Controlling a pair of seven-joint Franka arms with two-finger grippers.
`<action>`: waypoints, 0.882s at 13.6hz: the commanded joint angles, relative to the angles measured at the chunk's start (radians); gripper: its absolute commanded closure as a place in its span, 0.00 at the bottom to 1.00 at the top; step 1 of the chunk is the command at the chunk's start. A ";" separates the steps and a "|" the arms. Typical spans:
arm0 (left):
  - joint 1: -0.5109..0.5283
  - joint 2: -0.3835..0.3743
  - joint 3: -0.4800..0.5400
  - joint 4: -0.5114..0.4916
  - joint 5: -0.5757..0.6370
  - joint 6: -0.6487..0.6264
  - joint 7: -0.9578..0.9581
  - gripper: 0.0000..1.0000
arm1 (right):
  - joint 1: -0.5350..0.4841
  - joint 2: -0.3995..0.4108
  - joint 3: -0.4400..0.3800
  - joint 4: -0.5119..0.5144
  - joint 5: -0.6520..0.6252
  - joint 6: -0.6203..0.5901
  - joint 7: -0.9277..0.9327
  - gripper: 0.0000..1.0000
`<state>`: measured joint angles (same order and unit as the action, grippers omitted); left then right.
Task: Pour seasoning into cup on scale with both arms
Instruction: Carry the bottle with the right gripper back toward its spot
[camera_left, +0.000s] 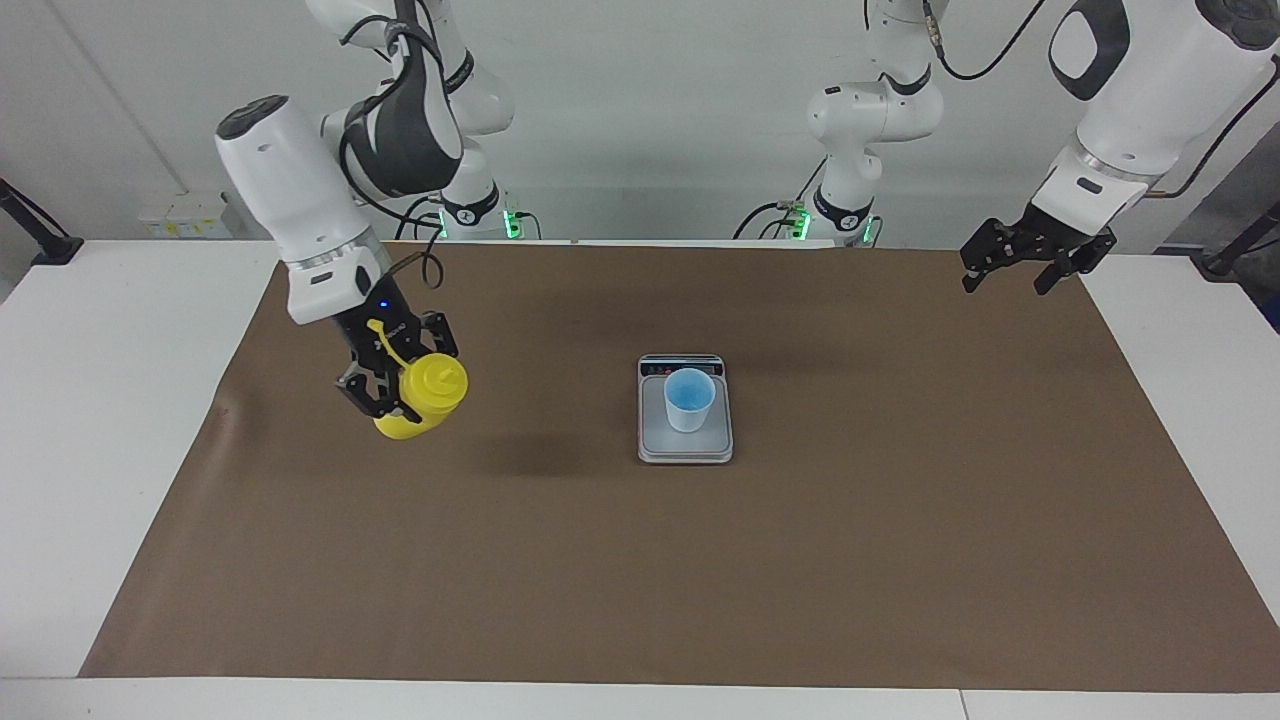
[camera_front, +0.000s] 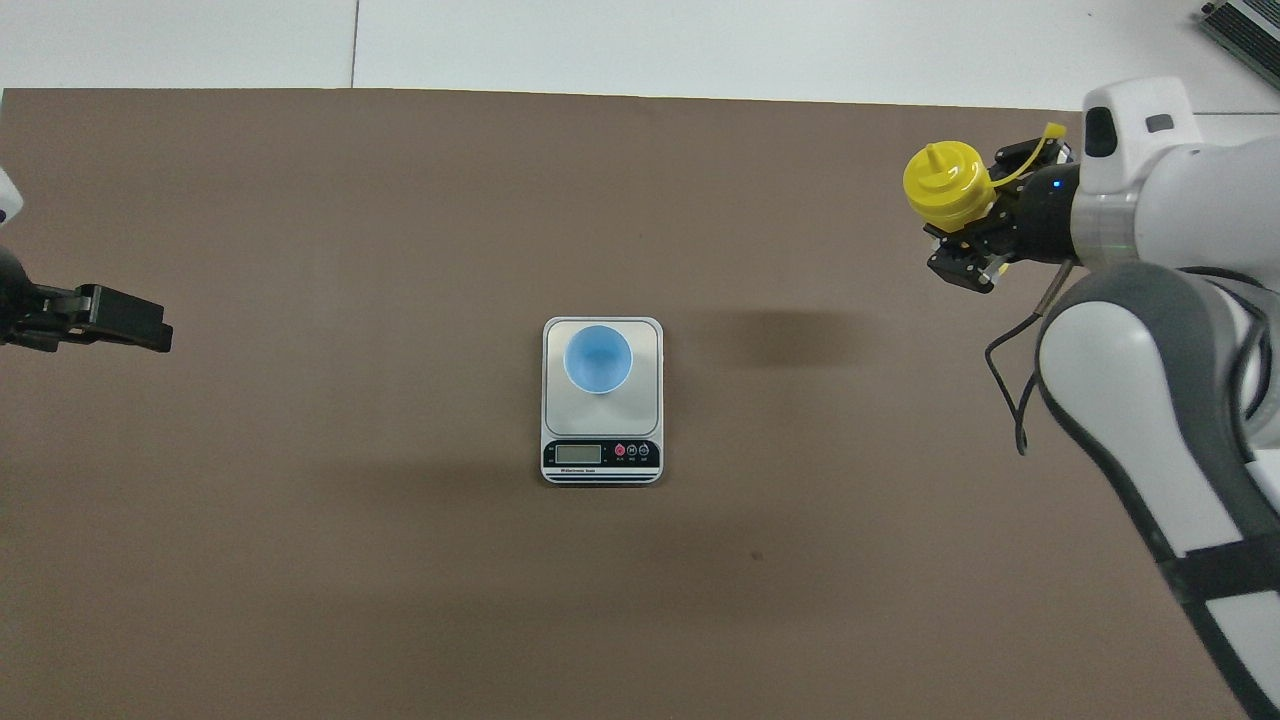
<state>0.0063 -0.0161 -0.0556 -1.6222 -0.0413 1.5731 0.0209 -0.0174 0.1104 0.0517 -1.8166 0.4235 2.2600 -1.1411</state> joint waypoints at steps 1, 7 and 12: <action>0.004 -0.031 0.002 -0.035 -0.015 0.005 0.004 0.00 | -0.061 -0.052 0.013 -0.105 0.194 0.053 -0.112 1.00; 0.004 -0.031 0.002 -0.035 -0.015 0.004 0.004 0.00 | -0.108 -0.054 0.011 -0.312 0.759 0.208 -0.607 1.00; 0.004 -0.030 0.002 -0.035 -0.015 0.004 0.004 0.00 | -0.165 -0.048 0.011 -0.412 0.940 0.150 -0.805 1.00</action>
<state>0.0063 -0.0161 -0.0556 -1.6222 -0.0413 1.5731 0.0209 -0.1444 0.0994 0.0513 -2.1708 1.2928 2.4460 -1.8764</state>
